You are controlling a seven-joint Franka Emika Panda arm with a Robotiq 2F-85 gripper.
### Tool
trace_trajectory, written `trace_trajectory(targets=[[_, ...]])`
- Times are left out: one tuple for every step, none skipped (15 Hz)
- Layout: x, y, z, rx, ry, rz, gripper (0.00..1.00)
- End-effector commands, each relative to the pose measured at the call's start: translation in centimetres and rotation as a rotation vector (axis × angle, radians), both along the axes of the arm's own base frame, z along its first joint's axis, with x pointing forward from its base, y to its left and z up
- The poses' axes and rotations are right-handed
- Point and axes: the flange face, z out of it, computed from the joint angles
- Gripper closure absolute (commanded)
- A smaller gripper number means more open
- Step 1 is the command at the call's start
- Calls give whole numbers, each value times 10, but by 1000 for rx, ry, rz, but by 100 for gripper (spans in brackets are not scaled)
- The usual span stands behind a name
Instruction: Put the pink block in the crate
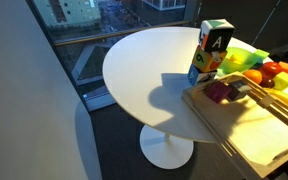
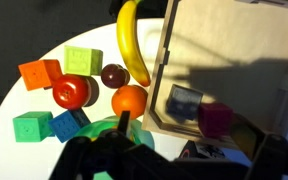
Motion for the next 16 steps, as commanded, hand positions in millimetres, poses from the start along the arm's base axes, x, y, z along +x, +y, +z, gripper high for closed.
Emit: trace_trajectory(targets=[[-14,-14,28,-8,60,20,0],[-19,-16,33,-3,75,29,0],[-23,-18,38,-2,82,30,0],[-28,-21,42,-1,74,31,0],[-31,-23,47,3,61,25,0],[-34,-25,51,7,45,23,0],[-36,-27,55,14,26,20,0],[-38,-29,59,20,11,17,0],[-40,-31,63,24,1,14,0],[-41,-33,66,25,-10,11,0],[-43,-34,68,26,-19,12,0],[-43,-35,69,26,-28,11,0],[-36,-28,64,18,-1,-3,0],[-37,-28,65,18,-5,-3,0],[-37,-28,64,18,-3,-3,0],[-37,-28,63,17,0,-2,0]])
